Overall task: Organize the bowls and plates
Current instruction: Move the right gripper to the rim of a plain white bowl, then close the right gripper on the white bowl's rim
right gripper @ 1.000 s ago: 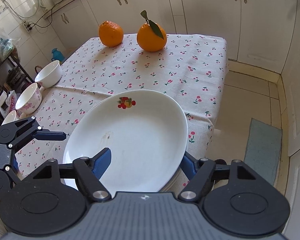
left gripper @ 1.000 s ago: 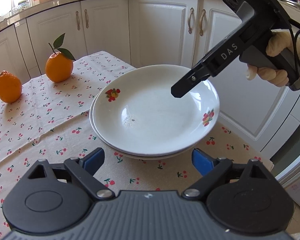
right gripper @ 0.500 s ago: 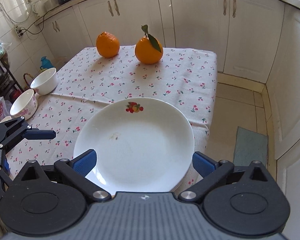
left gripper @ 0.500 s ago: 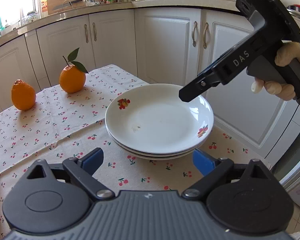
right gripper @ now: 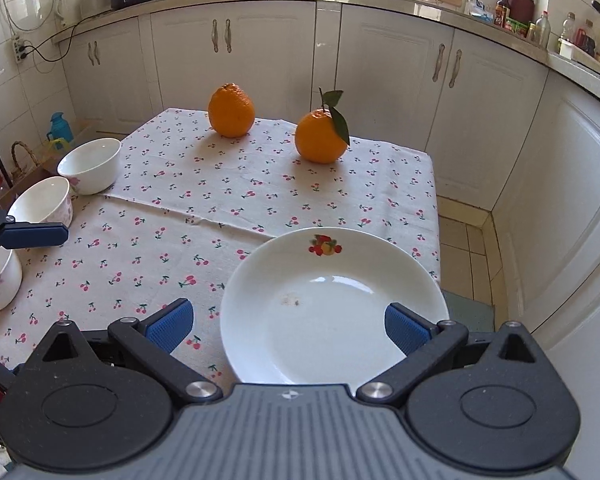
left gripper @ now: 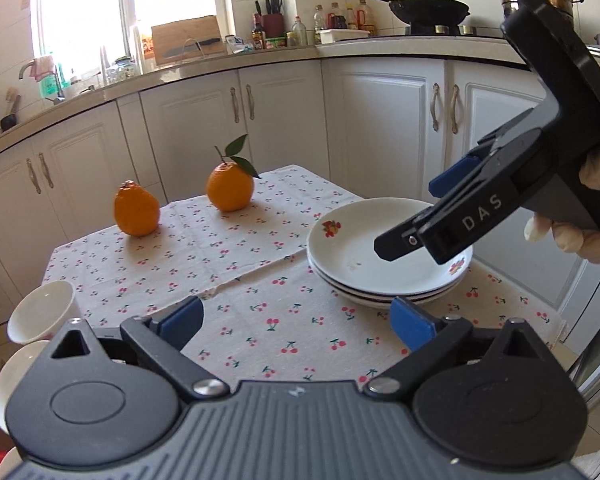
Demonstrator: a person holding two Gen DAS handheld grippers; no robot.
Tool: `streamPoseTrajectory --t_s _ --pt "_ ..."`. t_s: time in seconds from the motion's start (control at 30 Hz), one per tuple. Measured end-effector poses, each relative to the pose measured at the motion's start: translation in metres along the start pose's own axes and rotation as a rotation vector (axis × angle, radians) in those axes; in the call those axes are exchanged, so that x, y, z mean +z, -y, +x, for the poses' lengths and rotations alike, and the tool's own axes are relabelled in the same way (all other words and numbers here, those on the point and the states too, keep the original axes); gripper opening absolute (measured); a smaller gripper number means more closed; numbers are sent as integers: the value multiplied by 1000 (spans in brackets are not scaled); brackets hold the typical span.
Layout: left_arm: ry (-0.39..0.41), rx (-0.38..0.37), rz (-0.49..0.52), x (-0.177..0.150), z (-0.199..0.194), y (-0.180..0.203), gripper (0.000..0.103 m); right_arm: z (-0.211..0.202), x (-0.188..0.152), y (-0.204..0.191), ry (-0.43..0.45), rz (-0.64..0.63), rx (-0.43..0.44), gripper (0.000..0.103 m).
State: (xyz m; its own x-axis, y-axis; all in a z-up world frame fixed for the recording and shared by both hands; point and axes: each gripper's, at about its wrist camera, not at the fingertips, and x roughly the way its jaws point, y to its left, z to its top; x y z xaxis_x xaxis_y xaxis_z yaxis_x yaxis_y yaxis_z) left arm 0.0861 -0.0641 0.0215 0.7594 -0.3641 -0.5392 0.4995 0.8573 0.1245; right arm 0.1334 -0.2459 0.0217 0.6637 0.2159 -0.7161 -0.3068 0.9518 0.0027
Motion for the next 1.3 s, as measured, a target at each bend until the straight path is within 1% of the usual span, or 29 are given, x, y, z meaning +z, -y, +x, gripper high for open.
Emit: streamPoseTrajectory --t_s 0.17,0.27,0.4,0.5,0.6,0.73,0.87,1.0,1.1,1.27,1.3 --pt "18 81 -15 -16 -31 -23 100 1 4 -42 40 -28 6 103" --pt "16 127 -40 -29 -48 -38 100 -1 7 -67 70 -47 48 103" --pt "3 192 -46 -49 -69 -57 100 2 14 -99 98 -81 104 103" --pt "-9 230 -71 -66 -83 -73 100 5 19 -120 114 -102 171 103" --pt "-31 266 -106 -83 -93 -90 100 10 24 -142 125 -124 256 103" --pt "-73 296 -136 -106 -100 -107 100 21 29 -174 108 -171 353 103" --pt "-112 298 -175 -126 -97 -121 100 33 29 -204 78 -211 430 103" --pt "-126 270 -196 -137 -92 -130 100 47 27 -225 42 -240 481 103" --pt "-131 247 -195 -141 -88 -133 100 56 25 -235 11 -246 520 100" --pt "-127 219 -200 -143 -84 -136 96 72 25 -246 -39 -239 555 86" --pt "-128 210 -205 -144 -83 -137 94 75 25 -247 -47 -239 560 85"
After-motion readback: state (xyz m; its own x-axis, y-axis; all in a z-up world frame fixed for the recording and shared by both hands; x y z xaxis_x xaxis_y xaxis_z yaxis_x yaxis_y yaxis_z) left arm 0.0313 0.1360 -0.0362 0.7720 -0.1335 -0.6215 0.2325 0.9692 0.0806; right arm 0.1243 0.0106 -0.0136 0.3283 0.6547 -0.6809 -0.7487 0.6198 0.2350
